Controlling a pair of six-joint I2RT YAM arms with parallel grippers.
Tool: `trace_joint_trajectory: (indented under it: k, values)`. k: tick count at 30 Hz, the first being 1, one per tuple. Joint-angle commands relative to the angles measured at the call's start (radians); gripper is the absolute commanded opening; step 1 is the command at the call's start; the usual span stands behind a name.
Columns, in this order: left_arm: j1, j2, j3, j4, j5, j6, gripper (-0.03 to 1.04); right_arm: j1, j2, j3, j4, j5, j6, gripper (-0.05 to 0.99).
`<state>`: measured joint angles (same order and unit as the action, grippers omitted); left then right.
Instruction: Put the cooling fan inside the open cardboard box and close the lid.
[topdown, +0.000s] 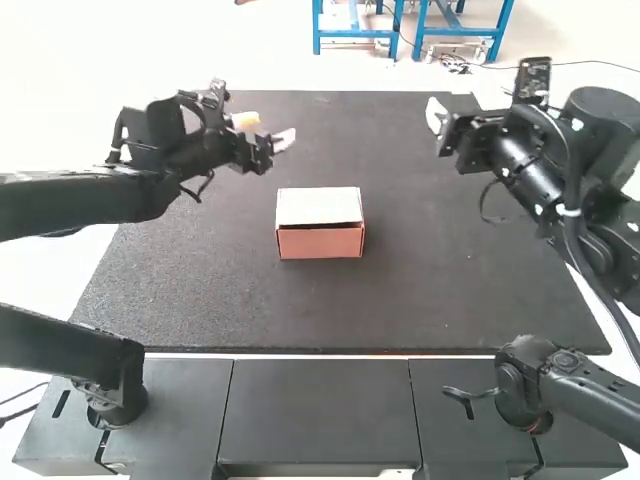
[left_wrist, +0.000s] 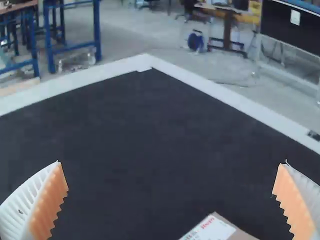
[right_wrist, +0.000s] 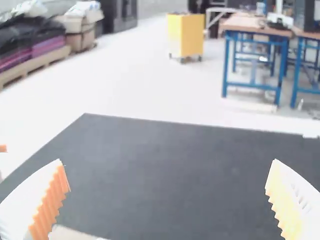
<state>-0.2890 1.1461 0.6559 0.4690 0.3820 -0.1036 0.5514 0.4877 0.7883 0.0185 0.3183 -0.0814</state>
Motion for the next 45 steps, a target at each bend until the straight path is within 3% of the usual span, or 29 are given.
trace_joint_trajectory:
  k: [1,3,5,8,13,18,22,23,24,30,32,35,38,41,45]
  values:
    - [0.114,-0.117,-0.022,0.016,-0.143,0.068,0.97,-0.033,-0.101,-0.083,0.032,0.269,-0.133,0.91]
    - [0.226,-0.172,-0.064,0.042,-0.175,0.068,0.97,-0.068,-0.156,-0.155,0.097,0.285,-0.159,0.91]
    - [0.323,-0.220,-0.128,0.091,-0.178,0.070,0.97,-0.110,-0.210,-0.274,0.248,0.285,-0.225,0.91]
    - [0.404,-0.281,-0.239,0.180,-0.146,0.068,0.97,-0.189,-0.250,-0.426,0.451,0.254,-0.310,0.91]
    - [0.401,-0.361,-0.357,0.261,-0.117,0.097,0.97,-0.309,-0.261,-0.580,0.617,0.174,-0.316,0.91]
    - [0.376,-0.418,-0.427,0.264,-0.065,0.113,0.97,-0.370,-0.311,-0.716,0.706,0.136,-0.290,0.91]
    - [0.335,-0.468,-0.501,0.313,-0.037,0.143,0.97,-0.384,-0.466,-0.793,0.679,0.091,-0.290,0.91]
    - [0.323,-0.487,-0.516,0.315,-0.018,0.148,0.97,-0.381,-0.505,-0.788,0.603,0.079,-0.265,0.91]
    - [0.309,-0.510,-0.530,0.315,0.001,0.148,0.97,-0.386,-0.494,-0.787,0.598,0.076,-0.215,0.91]
    - [0.248,-0.776,-0.651,0.286,0.005,0.174,0.97,-0.390,-0.486,-0.788,0.563,0.045,-0.169,0.91]
    - [0.241,-0.925,-0.659,0.115,0.003,0.263,0.97,-0.389,-0.486,-0.788,0.532,0.024,-0.115,0.91]
    - [0.252,-1.165,-0.659,-0.105,0.001,0.306,0.97,-0.390,-0.488,-0.788,0.488,0.022,-0.018,0.91]
    - [0.291,-1.111,-0.657,-0.098,0.001,0.328,0.97,-0.390,-0.486,-0.788,0.446,0.019,0.052,0.91]
    - [0.338,-1.146,-0.657,-0.214,0.003,0.352,0.97,-0.390,-0.488,-0.788,0.440,0.010,0.138,0.91]
    - [0.392,-1.148,-0.656,-0.283,0.008,0.360,0.97,-0.390,-0.488,-0.788,0.422,-0.005,0.150,0.91]
